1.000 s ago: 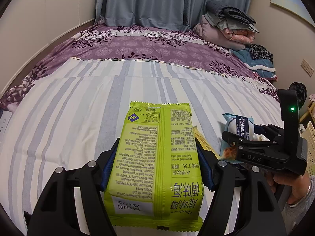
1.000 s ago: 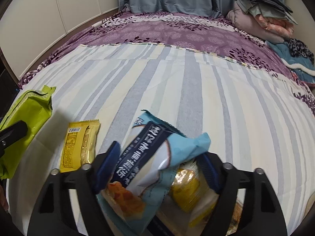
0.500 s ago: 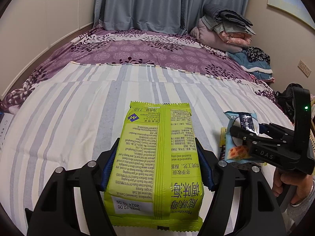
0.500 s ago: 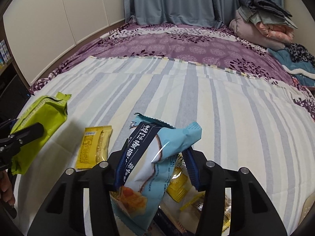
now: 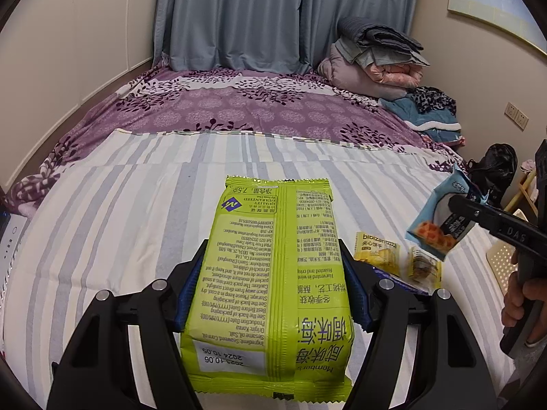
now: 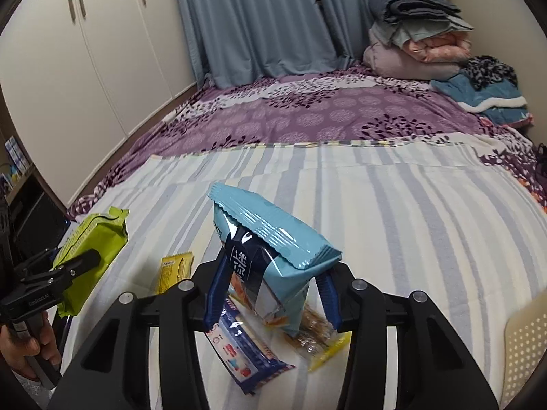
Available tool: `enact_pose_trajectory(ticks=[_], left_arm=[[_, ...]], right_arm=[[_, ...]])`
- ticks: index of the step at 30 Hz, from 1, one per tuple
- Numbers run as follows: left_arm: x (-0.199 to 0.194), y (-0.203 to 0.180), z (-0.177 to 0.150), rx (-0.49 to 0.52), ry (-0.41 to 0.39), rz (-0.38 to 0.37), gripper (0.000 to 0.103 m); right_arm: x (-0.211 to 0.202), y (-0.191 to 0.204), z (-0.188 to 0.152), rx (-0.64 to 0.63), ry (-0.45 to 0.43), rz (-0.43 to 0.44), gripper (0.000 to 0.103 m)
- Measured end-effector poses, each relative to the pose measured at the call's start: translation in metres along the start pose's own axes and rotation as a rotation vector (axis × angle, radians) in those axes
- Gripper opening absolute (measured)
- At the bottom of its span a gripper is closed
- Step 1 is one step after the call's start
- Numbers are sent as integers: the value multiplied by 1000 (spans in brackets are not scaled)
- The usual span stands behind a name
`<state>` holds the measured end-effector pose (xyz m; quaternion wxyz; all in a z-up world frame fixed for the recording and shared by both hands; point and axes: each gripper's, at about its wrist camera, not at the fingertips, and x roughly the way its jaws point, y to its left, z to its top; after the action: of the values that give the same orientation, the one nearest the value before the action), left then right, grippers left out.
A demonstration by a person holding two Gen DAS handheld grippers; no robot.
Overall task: Organize snacks
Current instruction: 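Carry the light-blue bag with the right tool into the basket and release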
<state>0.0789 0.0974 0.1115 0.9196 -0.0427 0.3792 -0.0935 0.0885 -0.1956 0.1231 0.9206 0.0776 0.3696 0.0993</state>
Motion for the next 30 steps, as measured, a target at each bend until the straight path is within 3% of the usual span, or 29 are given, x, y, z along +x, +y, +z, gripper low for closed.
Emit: enact_pose_trajectory(ticks=[18, 30], left_arm=[[-35, -40, 12, 77, -53, -35, 71], [-49, -91, 17, 159, -72, -81, 71]], right_arm=[[-88, -55, -3, 113, -137, -31, 45], [-171, -144, -23, 262, -234, -187, 45]])
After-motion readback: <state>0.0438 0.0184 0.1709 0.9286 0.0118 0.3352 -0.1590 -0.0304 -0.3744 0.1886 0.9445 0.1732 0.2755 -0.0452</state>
